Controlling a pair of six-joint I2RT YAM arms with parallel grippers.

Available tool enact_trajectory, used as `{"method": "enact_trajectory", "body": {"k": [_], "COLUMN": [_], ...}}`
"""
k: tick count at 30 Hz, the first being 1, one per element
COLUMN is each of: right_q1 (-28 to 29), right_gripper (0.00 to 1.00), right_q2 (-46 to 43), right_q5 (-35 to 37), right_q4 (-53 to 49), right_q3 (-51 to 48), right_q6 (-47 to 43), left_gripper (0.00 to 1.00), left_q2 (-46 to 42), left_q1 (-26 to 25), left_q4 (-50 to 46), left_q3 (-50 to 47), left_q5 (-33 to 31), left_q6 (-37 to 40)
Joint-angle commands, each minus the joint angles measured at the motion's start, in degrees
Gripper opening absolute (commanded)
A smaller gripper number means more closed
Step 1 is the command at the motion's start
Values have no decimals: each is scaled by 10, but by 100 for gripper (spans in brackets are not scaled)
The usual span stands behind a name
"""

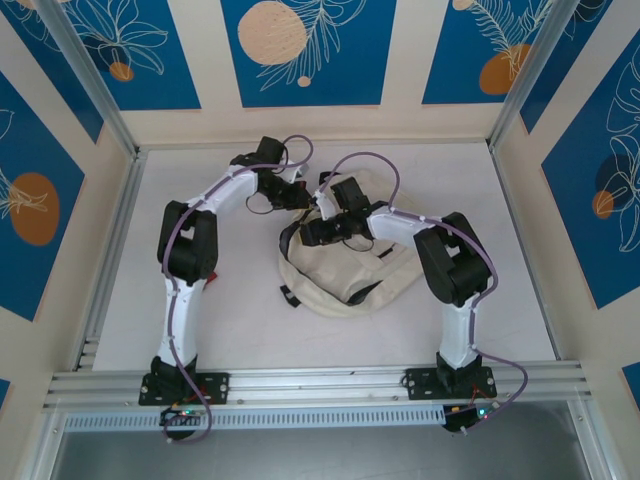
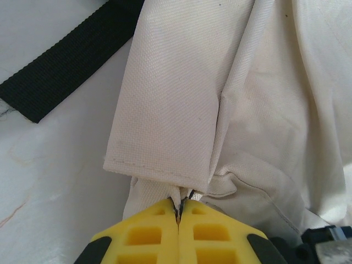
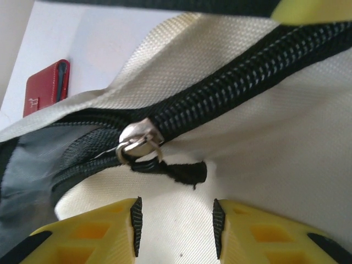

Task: Pack books, pencil case, and school supplies into a backpack

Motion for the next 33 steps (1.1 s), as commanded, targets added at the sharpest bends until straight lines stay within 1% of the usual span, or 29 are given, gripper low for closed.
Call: {"method": "enact_trajectory", "body": {"k": [1, 7, 8, 11, 12, 13, 16, 19, 22, 28, 33], "right_q1": [0, 0, 0, -2, -2, -3, -14, -30, -36, -31, -21], "right_gripper": [40, 33, 28, 9, 4, 1, 0, 0, 0, 0, 0], "right_q2": [10, 24, 24, 10, 3, -3, -17, -15, -12, -7, -53], "right_q5": [17, 11, 18, 46, 63, 80, 127, 160, 177, 120, 63], "right_q4": [38, 57, 54, 58, 59, 59, 60, 50, 42, 11, 20], "right_q3": [27, 42, 45, 36, 31, 24, 6, 3, 6, 32, -6], "right_q6": [-43, -85, -89, -86, -82, -79, -62, -34, -21, -30, -31], "left_gripper": [0, 0, 0, 0, 0, 0, 0, 0, 0, 0, 0], "left_q2": [-35, -36, -36, -38, -39, -40, -40, -41, -41, -44, -41], "left_q1": [-3, -4, -3, -3, -3, -2, -3, -3, -3, -3, -3], "left_q4": [12, 16, 17, 19, 20, 20, 21, 22, 23, 25, 29], "left_q3": [-1, -5, -7, -11, -12, -14, -15, -16, -16, -15, -15], "left_q5": [11, 12, 12, 7, 5, 1, 0, -1, 0, 2, -27], "left_q6": [-5, -10, -11, -12, -12, -11, -11, -11, -11, -11, -7]}}
